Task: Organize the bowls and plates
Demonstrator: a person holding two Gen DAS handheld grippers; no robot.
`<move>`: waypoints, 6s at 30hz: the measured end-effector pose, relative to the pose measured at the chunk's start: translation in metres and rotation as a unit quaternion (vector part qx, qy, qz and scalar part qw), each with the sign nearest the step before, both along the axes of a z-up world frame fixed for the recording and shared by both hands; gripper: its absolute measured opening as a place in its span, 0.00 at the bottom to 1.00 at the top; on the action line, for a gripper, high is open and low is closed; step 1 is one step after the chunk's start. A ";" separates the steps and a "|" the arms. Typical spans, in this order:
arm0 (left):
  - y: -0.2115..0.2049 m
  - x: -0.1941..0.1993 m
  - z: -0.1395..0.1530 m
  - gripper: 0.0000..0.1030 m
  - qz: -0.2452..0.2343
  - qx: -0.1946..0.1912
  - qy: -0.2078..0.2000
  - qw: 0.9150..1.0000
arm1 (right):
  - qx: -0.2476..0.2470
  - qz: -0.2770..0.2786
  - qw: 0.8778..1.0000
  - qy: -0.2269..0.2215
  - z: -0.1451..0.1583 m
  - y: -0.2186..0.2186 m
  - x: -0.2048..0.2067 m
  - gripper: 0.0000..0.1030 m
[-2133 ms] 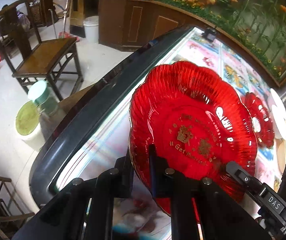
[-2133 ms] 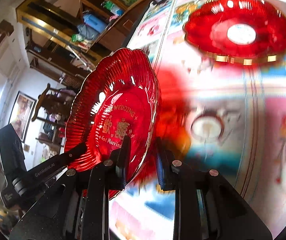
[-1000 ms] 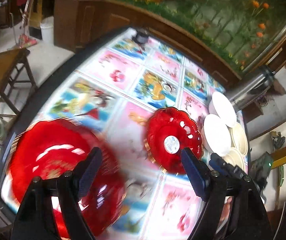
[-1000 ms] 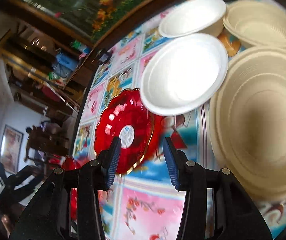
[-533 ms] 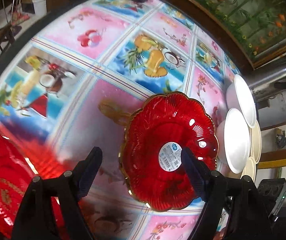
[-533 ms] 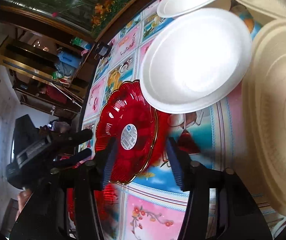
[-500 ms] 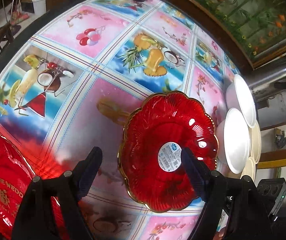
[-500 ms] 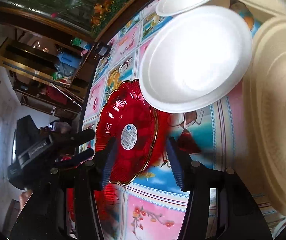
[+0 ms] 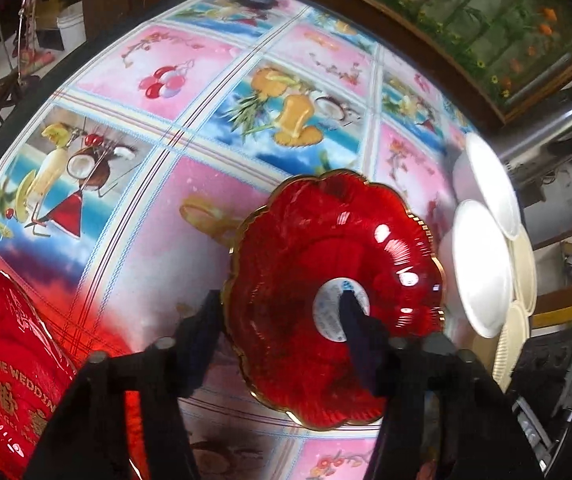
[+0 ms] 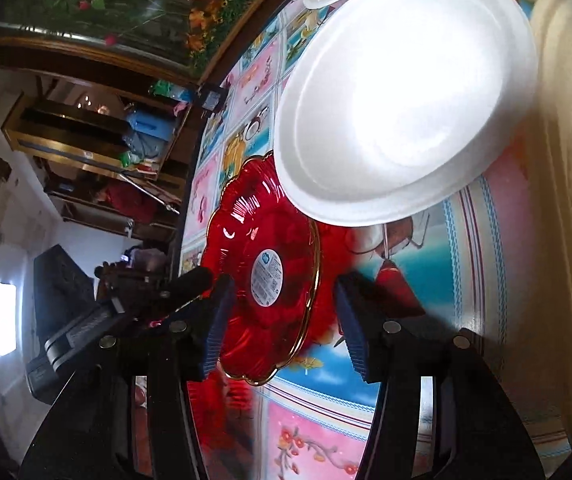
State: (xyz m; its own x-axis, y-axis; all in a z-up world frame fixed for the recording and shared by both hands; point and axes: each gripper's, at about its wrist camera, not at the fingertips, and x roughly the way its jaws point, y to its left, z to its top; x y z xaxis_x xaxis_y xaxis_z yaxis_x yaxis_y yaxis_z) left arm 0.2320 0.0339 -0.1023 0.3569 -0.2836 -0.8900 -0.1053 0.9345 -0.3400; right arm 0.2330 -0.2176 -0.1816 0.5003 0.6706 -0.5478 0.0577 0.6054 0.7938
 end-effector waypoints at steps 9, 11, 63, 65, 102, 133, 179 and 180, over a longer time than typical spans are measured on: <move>-0.001 -0.001 -0.007 0.21 0.003 0.031 -0.004 1.000 | -0.036 -0.013 0.999 0.016 -0.006 -0.001 0.002 0.11; 0.001 -0.001 -0.007 0.16 0.005 0.032 -0.007 0.999 | -0.025 -0.017 0.999 0.017 -0.008 -0.004 0.002 0.10; 0.172 -0.186 0.023 0.16 0.107 0.111 -0.123 0.980 | -0.228 0.126 0.943 -0.209 0.047 0.215 -0.141 0.12; 0.173 -0.186 0.021 0.16 0.107 0.121 -0.128 0.978 | -0.247 0.129 0.934 -0.223 0.049 0.221 -0.143 0.14; 0.153 -0.210 0.071 0.18 0.136 0.258 -0.248 0.924 | -0.278 0.070 0.914 -0.286 0.083 0.196 -0.158 0.41; -0.008 -0.157 0.090 0.64 -0.046 0.173 -0.244 0.953 | -0.282 -0.080 0.913 -0.284 0.120 0.015 -0.158 0.41; -0.209 -0.066 0.018 0.64 -0.134 0.066 -0.077 0.986 | -0.056 -0.152 0.985 -0.051 0.024 -0.209 -0.090 0.62; -0.208 -0.065 0.018 0.58 -0.134 0.066 -0.077 0.986 | -0.062 -0.154 0.985 -0.047 0.022 -0.208 -0.089 0.60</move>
State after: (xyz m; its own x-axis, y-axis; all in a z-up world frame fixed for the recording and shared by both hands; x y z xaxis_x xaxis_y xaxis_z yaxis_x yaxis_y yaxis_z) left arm 0.1667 -0.1742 -0.0844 0.4190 -0.2712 -0.8665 0.1953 0.9589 -0.2056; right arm 0.1441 -0.4259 -0.1593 0.7215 0.4099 -0.5581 0.1838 0.6636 0.7251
